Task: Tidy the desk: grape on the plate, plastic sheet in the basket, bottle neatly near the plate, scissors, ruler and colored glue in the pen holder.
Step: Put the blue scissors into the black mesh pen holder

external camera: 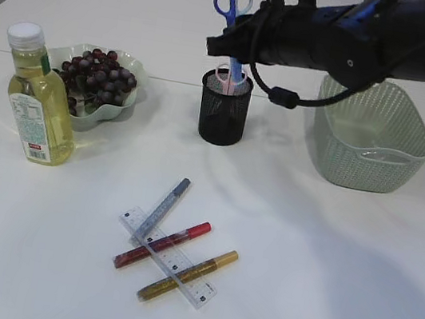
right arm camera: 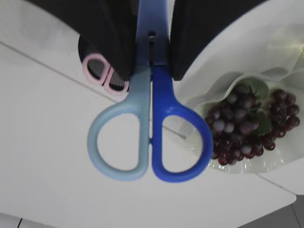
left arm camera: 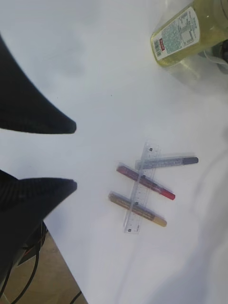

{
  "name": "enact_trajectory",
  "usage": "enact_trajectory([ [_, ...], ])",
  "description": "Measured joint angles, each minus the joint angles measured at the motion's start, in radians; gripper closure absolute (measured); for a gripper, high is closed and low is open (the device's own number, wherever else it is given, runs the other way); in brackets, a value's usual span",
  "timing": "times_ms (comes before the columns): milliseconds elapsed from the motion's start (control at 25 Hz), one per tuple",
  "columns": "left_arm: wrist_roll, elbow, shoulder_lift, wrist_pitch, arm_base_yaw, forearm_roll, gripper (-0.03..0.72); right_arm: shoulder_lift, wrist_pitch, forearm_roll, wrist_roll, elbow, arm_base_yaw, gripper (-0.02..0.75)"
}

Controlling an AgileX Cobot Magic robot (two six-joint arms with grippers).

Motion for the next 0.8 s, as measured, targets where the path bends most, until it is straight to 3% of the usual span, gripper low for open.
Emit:
enact_trajectory([
  [360, 0.000, 0.000, 0.000, -0.002, 0.000, 0.031, 0.450, 0.154, 0.000, 0.000, 0.002, -0.204, -0.026, 0.537],
  [800, 0.000, 0.000, 0.000, -0.009, 0.000, 0.048, 0.449, 0.263, -0.090, -0.008, 0.002, -0.233, -0.044, 0.537],
])
